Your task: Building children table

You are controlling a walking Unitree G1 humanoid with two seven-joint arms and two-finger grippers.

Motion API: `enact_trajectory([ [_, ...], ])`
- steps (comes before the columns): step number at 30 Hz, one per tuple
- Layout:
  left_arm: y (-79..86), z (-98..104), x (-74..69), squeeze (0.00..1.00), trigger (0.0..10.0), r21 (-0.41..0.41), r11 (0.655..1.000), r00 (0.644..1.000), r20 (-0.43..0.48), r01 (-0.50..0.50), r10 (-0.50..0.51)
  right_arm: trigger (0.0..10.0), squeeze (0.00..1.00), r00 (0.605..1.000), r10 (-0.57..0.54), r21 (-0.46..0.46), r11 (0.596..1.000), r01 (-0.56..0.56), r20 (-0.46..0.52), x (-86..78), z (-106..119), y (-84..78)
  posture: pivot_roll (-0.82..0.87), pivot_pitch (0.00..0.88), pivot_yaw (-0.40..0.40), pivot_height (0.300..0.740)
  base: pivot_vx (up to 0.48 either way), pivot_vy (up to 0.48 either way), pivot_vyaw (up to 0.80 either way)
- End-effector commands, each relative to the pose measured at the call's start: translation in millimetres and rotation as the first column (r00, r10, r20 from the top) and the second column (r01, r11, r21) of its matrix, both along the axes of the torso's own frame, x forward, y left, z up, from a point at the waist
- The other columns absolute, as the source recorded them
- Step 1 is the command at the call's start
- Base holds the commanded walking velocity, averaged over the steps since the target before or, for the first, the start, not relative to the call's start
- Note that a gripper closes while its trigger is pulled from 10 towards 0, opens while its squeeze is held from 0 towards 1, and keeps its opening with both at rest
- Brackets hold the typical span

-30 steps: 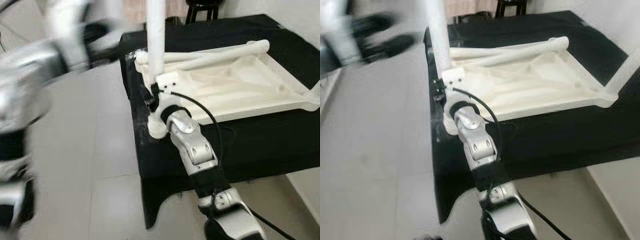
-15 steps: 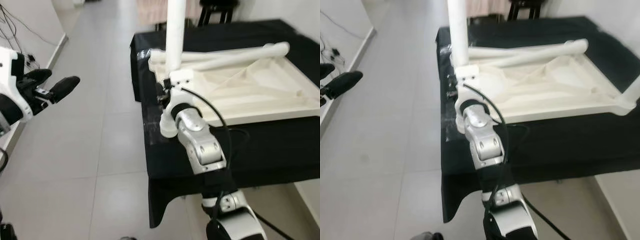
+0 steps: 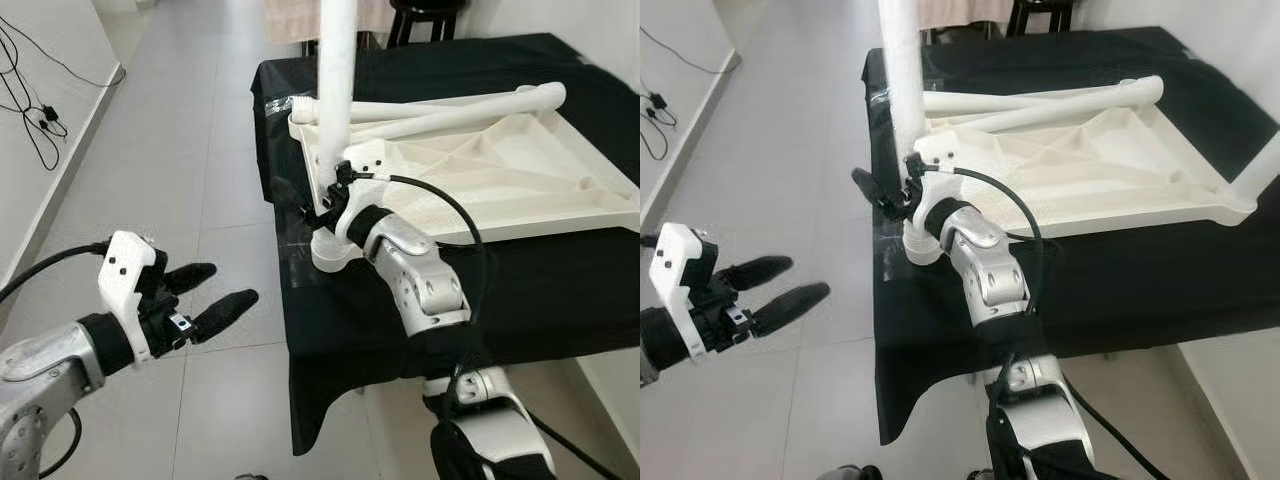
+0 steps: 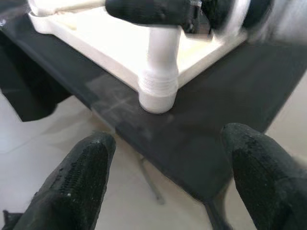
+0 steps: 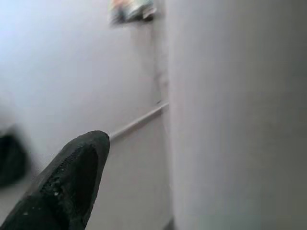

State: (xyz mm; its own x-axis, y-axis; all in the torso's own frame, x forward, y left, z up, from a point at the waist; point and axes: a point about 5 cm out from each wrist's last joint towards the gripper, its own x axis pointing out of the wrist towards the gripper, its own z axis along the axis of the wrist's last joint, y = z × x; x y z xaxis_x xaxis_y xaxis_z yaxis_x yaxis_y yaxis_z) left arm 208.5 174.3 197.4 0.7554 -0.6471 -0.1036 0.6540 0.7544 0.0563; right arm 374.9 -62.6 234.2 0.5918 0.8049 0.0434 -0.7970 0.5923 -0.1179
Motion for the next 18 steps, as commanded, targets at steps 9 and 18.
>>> enact_trajectory([
  [9, -40.1, -37.0, -22.7, 0.0, 10.0, -0.018, 0.998, 0.996, -0.049, 0.067, -0.068, 0.0, 0.0, 0.981, 0.187, -0.091, 0.977, -0.19, -0.047, 13.0, 4.8, -7.9, 0.12, 0.125, -0.029, 0.74, 0.0, 0.0, 0.0],
  [18, -43.6, -47.6, -23.8, 0.0, 10.0, -0.078, 0.996, 0.998, -0.047, 0.046, -0.05, 0.0, 0.0, 0.975, 0.189, -0.081, 0.977, -0.199, -0.117, 13.6, -12.9, -37.1, 0.09, 0.11, -0.015, 0.74, 0.0, 0.0, 0.0],
])
